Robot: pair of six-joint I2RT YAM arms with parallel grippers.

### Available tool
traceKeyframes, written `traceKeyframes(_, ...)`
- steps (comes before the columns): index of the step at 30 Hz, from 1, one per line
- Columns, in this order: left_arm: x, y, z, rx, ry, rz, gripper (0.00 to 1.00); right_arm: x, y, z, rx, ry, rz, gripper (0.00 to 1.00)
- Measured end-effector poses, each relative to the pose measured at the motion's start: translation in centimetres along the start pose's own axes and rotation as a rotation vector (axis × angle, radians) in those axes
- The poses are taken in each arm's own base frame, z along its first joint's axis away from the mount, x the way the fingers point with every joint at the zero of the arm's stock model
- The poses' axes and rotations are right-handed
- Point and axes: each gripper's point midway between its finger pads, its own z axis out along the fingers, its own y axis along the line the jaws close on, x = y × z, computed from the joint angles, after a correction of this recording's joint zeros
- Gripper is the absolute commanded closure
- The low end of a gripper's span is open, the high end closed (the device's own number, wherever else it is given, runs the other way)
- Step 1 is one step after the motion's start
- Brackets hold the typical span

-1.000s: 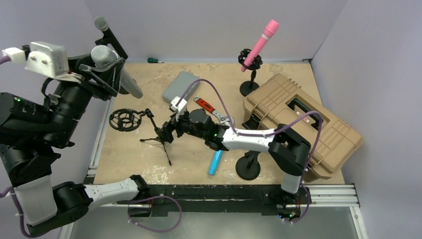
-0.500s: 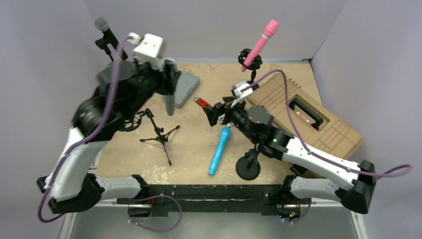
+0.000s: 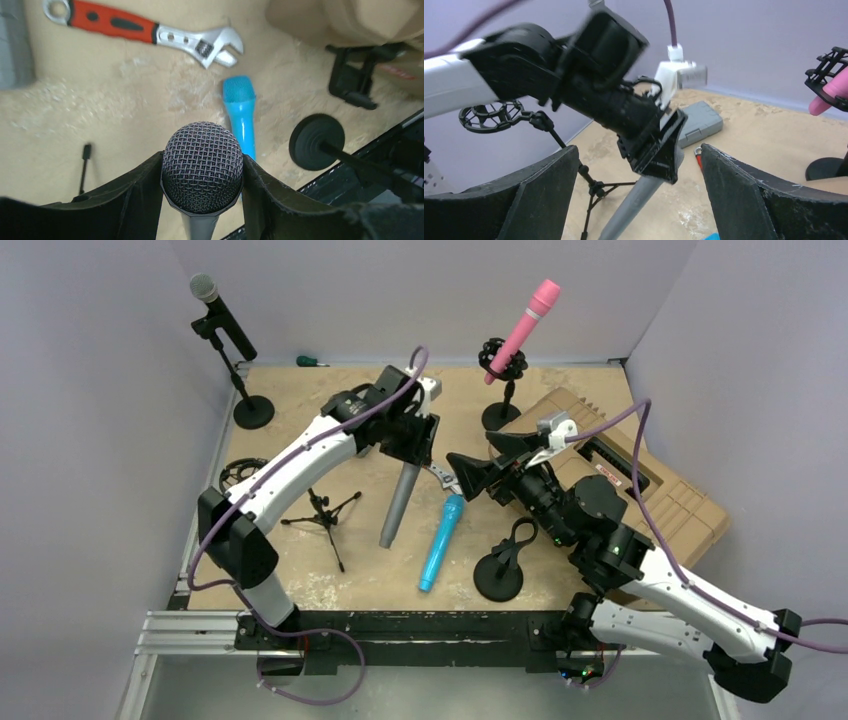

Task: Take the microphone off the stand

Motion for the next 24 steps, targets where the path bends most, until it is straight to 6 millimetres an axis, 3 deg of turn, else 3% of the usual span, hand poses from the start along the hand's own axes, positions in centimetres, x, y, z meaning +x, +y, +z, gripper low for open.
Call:
traceKeyframes(4,5.0,0.3,3.3,-0.009,0.141,-0.031,1.00,0.1,-0.5,-1.3,-0.001,-0.003,0.002,0.10)
traceKeyframes(8,8.4,-1.1,5.6,0.000,0.221,-0.021,1.00,-0.5,-0.7,-2.3,-0.005,-0.023,0.011,0.10)
traceKeyframes(12,9.9,-2.4,8.1,0.018,0.268,-0.002,1.00,-0.7,-0.7,-2.4,-0.007,-0.029,0.015,0.10)
traceKeyframes(19,10.8,-1.7,10.3,-0.003,0.305,-0.024,1.00,0.7,-0.8,-2.5,-0.005,-0.005,0.031,0.10)
traceKeyframes(24,11.0,-1.4,11.7,-0.010,0.306,-0.063,0.92,2.0,-0.9,-2.6,-0.008,0.020,0.040,0.10)
